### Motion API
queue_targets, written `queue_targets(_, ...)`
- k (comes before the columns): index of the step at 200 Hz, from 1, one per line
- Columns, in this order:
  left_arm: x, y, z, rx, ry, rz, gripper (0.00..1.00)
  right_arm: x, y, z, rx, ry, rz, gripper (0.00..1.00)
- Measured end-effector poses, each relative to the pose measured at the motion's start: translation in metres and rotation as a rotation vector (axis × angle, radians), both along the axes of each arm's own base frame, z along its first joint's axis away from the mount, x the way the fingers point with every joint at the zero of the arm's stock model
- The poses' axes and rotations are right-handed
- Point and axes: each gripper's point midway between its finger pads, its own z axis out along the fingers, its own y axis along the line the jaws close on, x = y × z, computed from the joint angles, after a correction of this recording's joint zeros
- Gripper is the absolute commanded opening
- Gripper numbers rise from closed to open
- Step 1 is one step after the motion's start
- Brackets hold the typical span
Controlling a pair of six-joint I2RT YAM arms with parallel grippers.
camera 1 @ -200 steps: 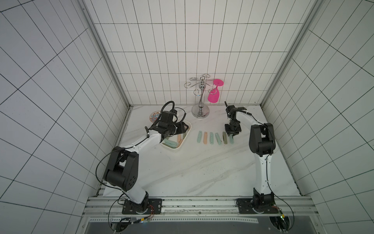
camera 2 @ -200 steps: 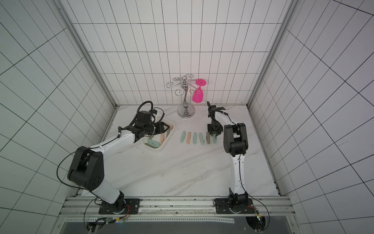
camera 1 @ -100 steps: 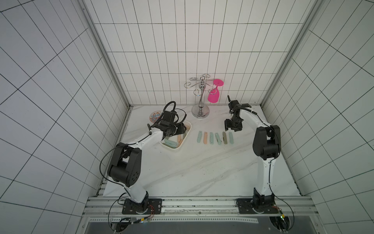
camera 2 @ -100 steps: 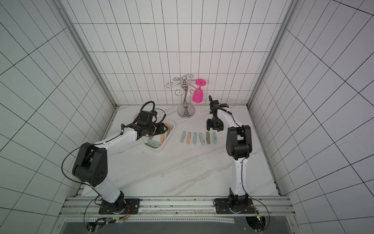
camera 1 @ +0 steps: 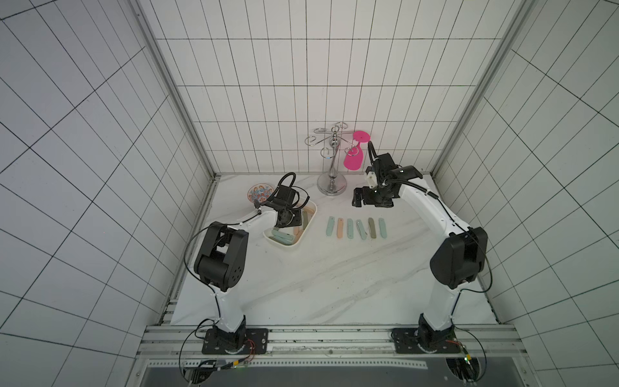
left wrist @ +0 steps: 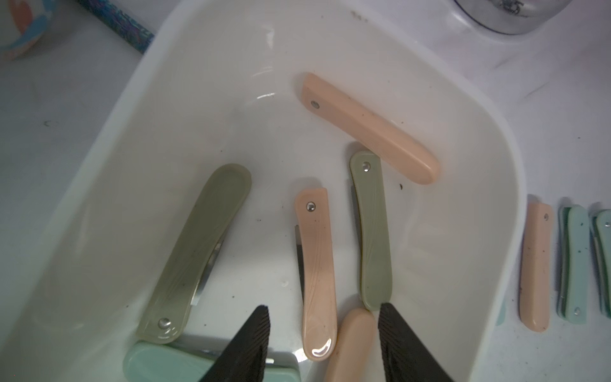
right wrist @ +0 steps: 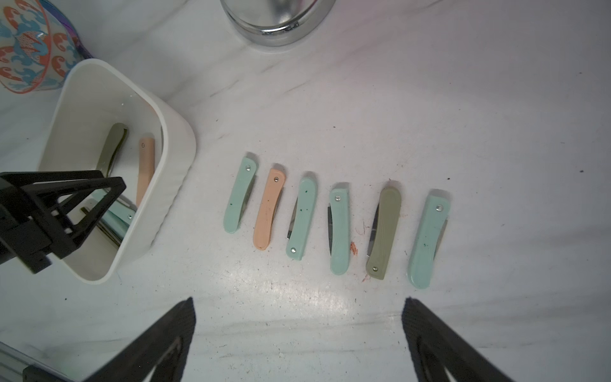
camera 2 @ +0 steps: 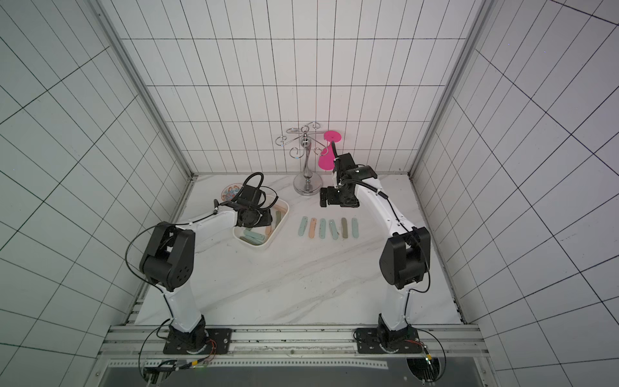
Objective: Take the fruit knife out of the storage box
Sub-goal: Place the fruit knife at the center of the board, then pick up the fruit knife from the storage box.
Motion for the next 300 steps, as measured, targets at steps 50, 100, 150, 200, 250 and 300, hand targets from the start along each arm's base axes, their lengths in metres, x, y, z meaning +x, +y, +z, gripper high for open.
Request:
queue_targets(50, 0.007, -0.001, -0.018, 0.085, 0.006, -0.020, 0.53, -0.010, 0.010, 0.016, 0.048, -0.023, 0.019, 0.99)
queue_targets(100, 0.008, 0.003, -0.037, 0.148, 0.041, -0.044, 0.47, -0.007, 0.019, 0.023, 0.068, -0.019, 0.023, 0.99)
queue_targets(150, 0.005, 0.005, -0.043, 0.169, 0.056, -0.053, 0.34, 0.005, 0.025, 0.025, 0.080, -0.011, 0.017, 0.99)
queue_targets(200, 0.009, 0.003, -0.044, 0.207, 0.035, -0.043, 0.20, 0.001, 0.036, 0.020, 0.133, 0.030, 0.043, 0.99)
queue_targets(250, 0.010, 0.002, -0.043, 0.204, 0.005, -0.044, 0.12, -0.002, 0.041, 0.019, 0.164, 0.044, 0.045, 0.99)
queue_targets(300, 0.005, 0.000, -0.042, 0.196, 0.007, -0.061, 0.10, -0.010, 0.039, 0.015, 0.171, 0.063, 0.027, 0.99)
